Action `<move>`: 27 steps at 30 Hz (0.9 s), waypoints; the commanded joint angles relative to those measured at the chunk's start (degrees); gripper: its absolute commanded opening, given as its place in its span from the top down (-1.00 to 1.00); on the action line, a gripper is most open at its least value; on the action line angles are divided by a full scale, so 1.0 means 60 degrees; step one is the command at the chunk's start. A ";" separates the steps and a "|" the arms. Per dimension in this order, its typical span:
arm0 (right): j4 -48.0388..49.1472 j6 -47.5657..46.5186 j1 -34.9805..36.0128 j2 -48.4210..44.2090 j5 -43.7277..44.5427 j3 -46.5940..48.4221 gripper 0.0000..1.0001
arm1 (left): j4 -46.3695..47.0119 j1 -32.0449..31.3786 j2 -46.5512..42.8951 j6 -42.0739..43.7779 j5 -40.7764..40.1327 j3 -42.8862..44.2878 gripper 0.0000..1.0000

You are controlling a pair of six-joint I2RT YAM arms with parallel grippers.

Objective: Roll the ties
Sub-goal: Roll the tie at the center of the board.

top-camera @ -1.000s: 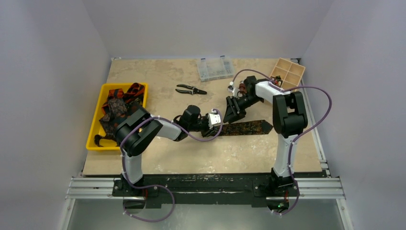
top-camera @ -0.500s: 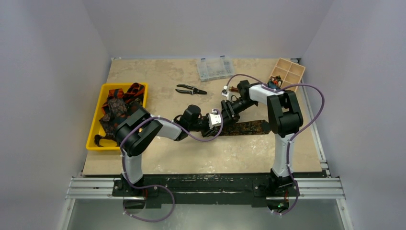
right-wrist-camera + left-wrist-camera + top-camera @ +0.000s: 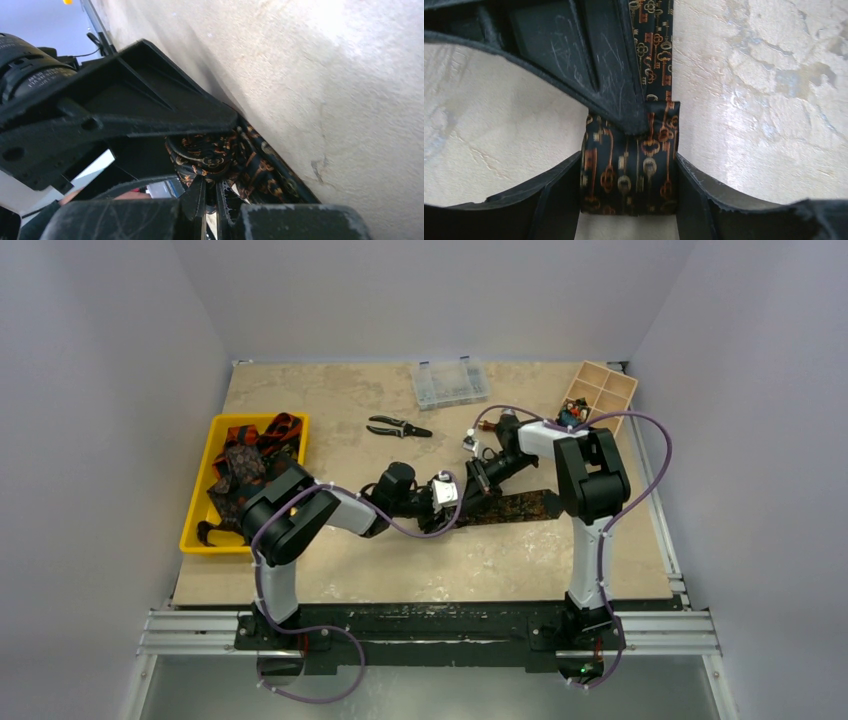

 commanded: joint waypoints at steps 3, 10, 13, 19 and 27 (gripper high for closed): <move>0.0233 -0.0475 -0.0035 0.0133 0.2419 -0.0310 1.00 | 0.1090 0.0126 0.0014 -0.0893 0.1342 -0.0284 -0.27; 0.0424 -0.0466 -0.0128 0.0261 0.3619 -0.0262 1.00 | 0.1840 0.0126 0.0438 -0.1586 0.1626 0.0282 -0.55; 0.0480 -0.0488 -0.0120 0.0322 0.4080 -0.0238 1.00 | 0.2147 0.0179 0.0581 -0.1664 0.1225 0.0187 -0.58; 0.0591 -0.0366 -0.0121 0.0458 0.5246 -0.0160 1.00 | 0.3281 0.0234 0.0834 -0.1909 0.1091 -0.0243 -0.60; 0.0257 -0.0058 -0.0033 0.0809 0.5789 0.0318 1.00 | 0.4081 0.0218 0.1540 -0.1759 0.1530 0.0065 -0.52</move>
